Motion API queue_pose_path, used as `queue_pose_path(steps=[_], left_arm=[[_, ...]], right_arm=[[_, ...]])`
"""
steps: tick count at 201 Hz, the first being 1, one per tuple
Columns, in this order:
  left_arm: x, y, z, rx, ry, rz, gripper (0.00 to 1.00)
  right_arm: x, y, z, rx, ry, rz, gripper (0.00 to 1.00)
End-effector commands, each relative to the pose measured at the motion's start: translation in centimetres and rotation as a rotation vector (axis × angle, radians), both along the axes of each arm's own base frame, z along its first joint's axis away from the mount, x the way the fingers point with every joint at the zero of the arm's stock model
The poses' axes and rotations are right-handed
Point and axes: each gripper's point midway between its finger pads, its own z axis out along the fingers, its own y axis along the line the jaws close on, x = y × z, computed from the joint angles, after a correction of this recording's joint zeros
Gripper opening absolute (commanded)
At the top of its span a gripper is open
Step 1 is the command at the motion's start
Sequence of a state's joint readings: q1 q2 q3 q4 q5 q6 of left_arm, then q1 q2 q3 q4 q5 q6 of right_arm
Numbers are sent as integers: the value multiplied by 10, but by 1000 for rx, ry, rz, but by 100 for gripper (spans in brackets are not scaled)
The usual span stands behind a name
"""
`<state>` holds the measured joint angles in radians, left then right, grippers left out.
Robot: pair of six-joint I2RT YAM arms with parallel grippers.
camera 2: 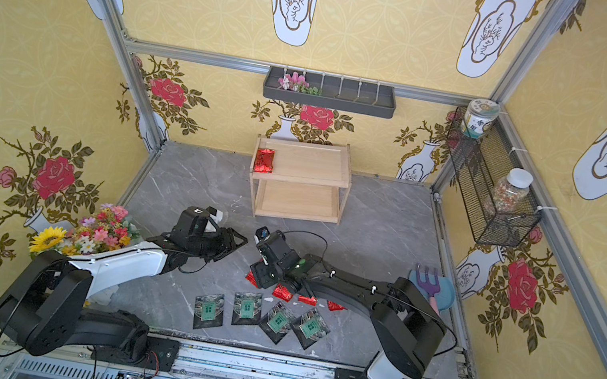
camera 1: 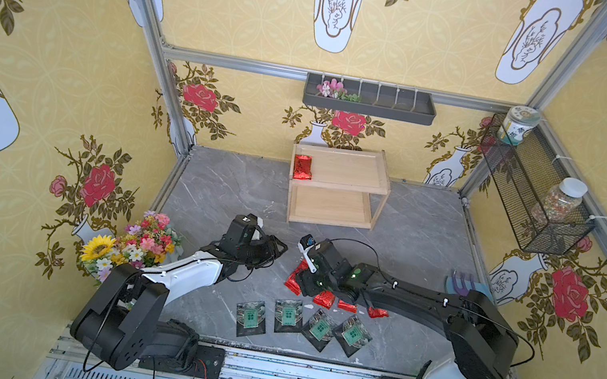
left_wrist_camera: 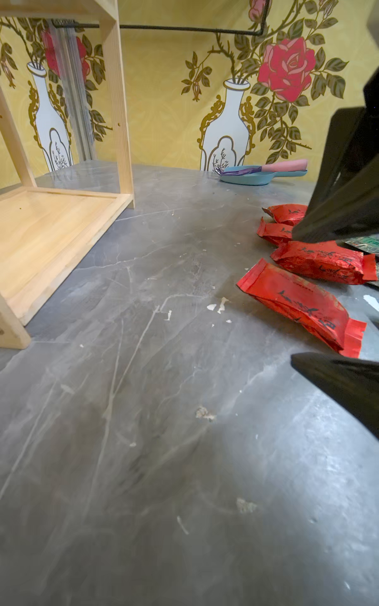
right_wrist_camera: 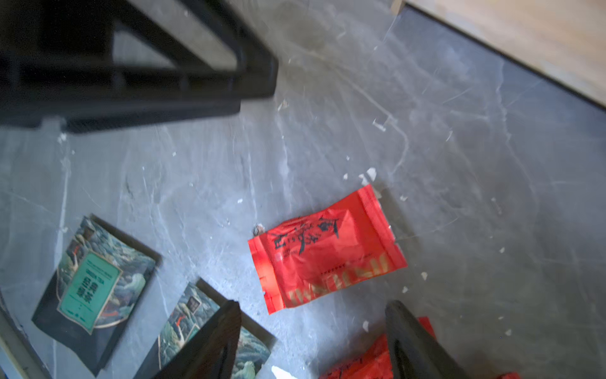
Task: Place the tea bags on the shelf by color
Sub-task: Place the tea bag on the shelf, then move the tea bag to the center of the board.
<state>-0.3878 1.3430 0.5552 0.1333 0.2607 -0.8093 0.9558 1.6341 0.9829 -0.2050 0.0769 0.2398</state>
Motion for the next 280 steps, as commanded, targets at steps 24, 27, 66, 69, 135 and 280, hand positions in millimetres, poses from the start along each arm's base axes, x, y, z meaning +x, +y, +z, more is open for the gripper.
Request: queue_pose_path(steps=[24,27,66,69,135,280], left_arm=[[1,0,-6,3,5,11,60],[1,0,-7,4,5,11,60],[1,0,-13,8,17,10,61],[2,-1,-13,8,18,9,61],[4,-2,-13,9,13,3,62],[9,-3,-13,22,12,-5,62]], right_arm=[[-11,8,-17,-8,-5,13,83],[-12,7,-20,-16,-2,14,84],[-13,9,-34,-53,0,17,89],[-12,10,-35,-55,-2,18,89],[1,18,-46,-78,-7,22,87],[28,2,-51,-96,5,7,88]])
